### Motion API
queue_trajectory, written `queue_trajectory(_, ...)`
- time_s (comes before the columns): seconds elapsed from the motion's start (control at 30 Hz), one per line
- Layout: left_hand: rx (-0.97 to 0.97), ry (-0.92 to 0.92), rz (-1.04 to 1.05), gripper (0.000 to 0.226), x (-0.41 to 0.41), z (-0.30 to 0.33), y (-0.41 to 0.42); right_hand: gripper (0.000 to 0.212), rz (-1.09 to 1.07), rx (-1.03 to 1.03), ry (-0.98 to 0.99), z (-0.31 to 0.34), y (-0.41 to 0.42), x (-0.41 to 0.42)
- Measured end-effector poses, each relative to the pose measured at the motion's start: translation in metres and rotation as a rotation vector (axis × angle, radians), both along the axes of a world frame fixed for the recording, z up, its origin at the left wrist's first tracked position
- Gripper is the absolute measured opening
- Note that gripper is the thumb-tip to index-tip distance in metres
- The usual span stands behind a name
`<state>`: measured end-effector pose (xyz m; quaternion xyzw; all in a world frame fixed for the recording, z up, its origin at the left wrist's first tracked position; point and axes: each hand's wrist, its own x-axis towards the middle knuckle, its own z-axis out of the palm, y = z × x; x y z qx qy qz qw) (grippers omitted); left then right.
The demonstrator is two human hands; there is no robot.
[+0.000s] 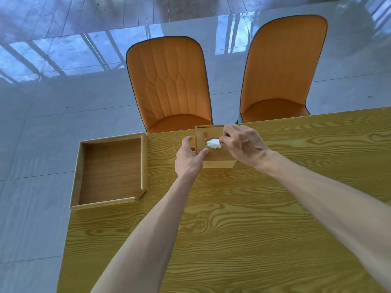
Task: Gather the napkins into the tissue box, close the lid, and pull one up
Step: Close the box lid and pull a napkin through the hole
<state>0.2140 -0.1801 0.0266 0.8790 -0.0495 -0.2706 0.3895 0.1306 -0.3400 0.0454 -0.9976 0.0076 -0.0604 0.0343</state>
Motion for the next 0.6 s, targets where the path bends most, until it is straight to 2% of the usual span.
queue_trajectory(0.6,0.000,0.071,0.003,0.070,0.007,0.005,-0.003,0.007,0.052,-0.083,0.017,0.008,-0.006,0.008)
